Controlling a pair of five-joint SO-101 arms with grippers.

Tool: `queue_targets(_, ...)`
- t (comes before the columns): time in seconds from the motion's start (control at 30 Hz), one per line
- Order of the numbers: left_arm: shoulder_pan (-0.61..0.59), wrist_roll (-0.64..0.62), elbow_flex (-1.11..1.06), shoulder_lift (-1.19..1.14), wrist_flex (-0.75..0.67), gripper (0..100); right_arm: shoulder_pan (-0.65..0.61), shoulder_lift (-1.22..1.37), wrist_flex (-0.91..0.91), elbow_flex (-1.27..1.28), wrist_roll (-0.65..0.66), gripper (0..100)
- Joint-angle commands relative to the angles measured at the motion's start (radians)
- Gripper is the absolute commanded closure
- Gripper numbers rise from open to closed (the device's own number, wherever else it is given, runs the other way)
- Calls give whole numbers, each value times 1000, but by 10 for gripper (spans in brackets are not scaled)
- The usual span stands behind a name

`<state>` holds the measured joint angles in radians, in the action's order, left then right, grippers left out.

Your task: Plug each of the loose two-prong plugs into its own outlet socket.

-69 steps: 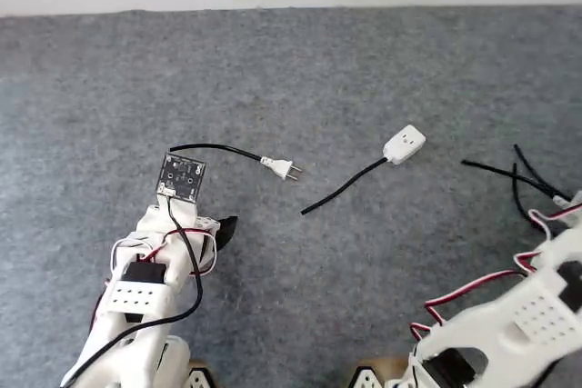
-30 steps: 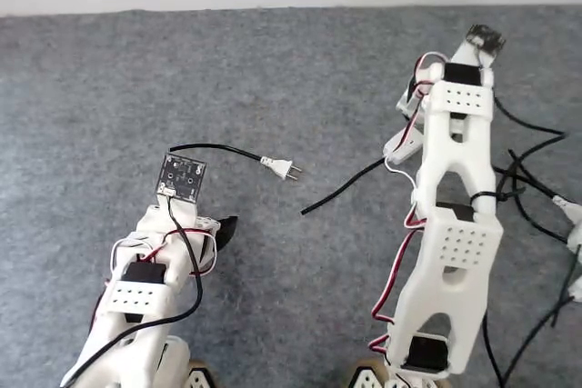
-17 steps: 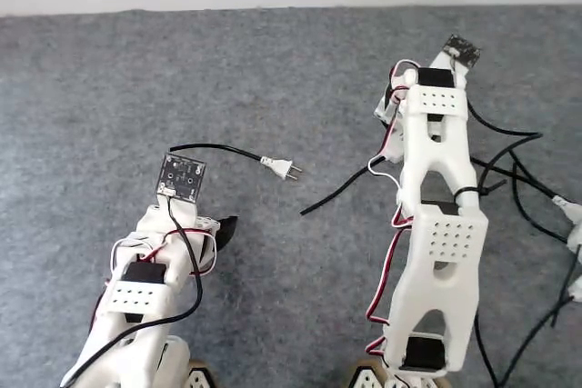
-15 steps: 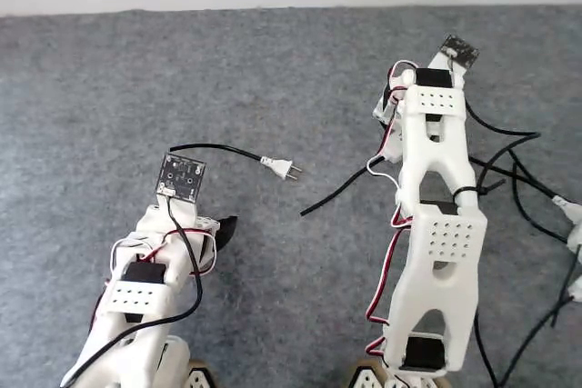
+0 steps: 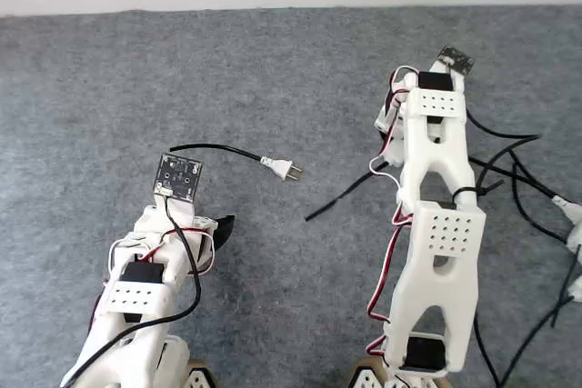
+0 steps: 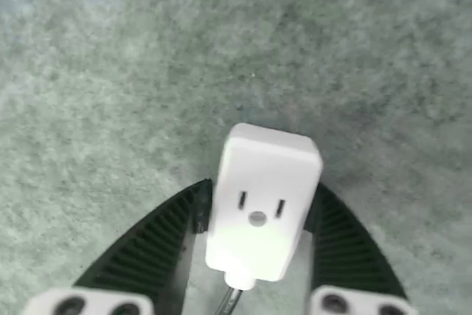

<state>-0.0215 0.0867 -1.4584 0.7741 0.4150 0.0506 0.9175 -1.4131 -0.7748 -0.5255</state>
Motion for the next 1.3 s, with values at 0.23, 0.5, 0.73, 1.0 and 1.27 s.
queue_targets(0.23, -6, -5, 7, 8, -20, 695, -47, -35, -389, -259, 218, 990)
queue_targets(0.5, -6, -5, 7, 8, -20, 695, -150, -136, -384, 40, 397, 991)
queue_targets(0.73, -6, -5, 7, 8, -20, 695, -173, -355, -343, 250, 376, 991)
queue_targets(1.0, -6, -5, 7, 8, -20, 695, -297, -503, -110, 643, 341, 991)
queue_targets(1.27, -6, -5, 7, 9, -20, 695, -380, -659, 179, 936, 252, 989)
